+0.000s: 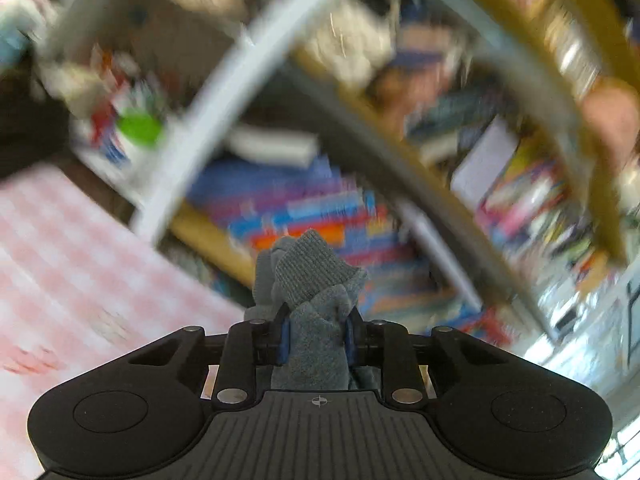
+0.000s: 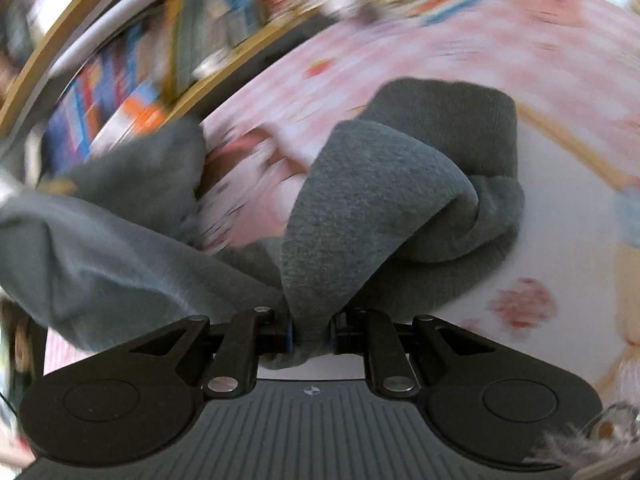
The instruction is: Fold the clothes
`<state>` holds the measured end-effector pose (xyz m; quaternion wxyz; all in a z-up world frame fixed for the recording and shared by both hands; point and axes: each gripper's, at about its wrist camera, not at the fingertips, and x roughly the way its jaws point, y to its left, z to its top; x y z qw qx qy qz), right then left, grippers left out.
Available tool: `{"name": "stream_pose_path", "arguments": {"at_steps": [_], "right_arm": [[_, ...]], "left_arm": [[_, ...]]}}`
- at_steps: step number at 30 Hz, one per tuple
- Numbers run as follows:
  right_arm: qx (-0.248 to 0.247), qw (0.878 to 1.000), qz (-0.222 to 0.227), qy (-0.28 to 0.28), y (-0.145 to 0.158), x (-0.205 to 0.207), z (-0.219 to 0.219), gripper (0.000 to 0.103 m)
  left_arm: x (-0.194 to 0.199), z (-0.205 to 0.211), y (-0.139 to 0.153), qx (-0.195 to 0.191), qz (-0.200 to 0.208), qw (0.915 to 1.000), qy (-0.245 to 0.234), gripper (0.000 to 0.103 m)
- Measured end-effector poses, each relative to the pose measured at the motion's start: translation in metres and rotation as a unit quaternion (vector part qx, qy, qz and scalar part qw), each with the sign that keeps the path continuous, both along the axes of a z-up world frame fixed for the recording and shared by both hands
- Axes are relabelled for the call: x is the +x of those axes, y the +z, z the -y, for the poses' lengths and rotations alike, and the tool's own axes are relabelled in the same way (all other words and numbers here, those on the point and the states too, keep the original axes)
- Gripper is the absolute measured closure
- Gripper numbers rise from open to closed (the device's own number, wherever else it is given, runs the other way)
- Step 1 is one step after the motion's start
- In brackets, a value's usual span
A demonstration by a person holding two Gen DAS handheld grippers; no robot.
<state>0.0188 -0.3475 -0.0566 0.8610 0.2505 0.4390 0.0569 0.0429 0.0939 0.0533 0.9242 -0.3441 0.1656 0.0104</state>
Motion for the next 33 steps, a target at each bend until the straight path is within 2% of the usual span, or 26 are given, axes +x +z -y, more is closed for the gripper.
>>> {"name": "stream_pose_path", "arguments": {"at_steps": [2,4,7,10,11,16,21,25,27,30,33], "right_arm": [[-0.017,0.999,0.004,0.030,0.001,0.006,-0.014,0.090],[-0.024,0.999,0.005,0.043,0.002,0.010,-0.022,0.090],[-0.024,0.999,0.001,0.044,0.002,0.014,-0.024,0.090],[-0.031,0.999,0.000,0.043,0.002,0.015,-0.026,0.090],[-0.034,0.999,0.000,0.042,0.003,0.014,-0.027,0.090],[-0.042,0.998,-0.002,0.043,0.004,0.009,-0.030,0.090],[-0.033,0.999,-0.005,0.025,0.004,-0.002,-0.023,0.091],[-0.028,1.000,-0.007,-0.009,0.004,-0.013,-0.011,0.091],[-0.032,0.999,-0.007,-0.032,0.005,-0.019,-0.004,0.091],[-0.050,0.997,-0.006,-0.065,0.007,-0.027,0.003,0.091],[-0.058,0.995,-0.006,-0.085,0.006,-0.032,0.007,0.091]], "left_arm": [[-0.035,-0.021,-0.015,0.009,-0.039,0.9981,0.046,0.077],[-0.063,-0.042,-0.044,0.002,-0.115,0.9907,0.072,0.073],[-0.102,-0.067,-0.077,-0.056,-0.182,0.9775,0.090,0.064],[-0.130,-0.077,-0.083,-0.083,-0.165,0.9786,0.091,0.036],[-0.135,-0.079,-0.084,-0.087,-0.160,0.9787,0.095,0.034],[-0.140,-0.090,-0.090,-0.142,-0.161,0.9711,0.104,0.034],[-0.139,-0.095,-0.090,-0.202,-0.167,0.9597,0.102,0.033],[-0.126,-0.091,-0.086,-0.268,-0.190,0.9413,0.079,0.032],[-0.123,-0.085,-0.079,-0.280,-0.196,0.9371,0.071,0.031],[-0.121,-0.081,-0.072,-0.285,-0.197,0.9352,0.074,0.025],[-0.116,-0.083,-0.072,-0.290,-0.196,0.9330,0.085,0.024]]}}
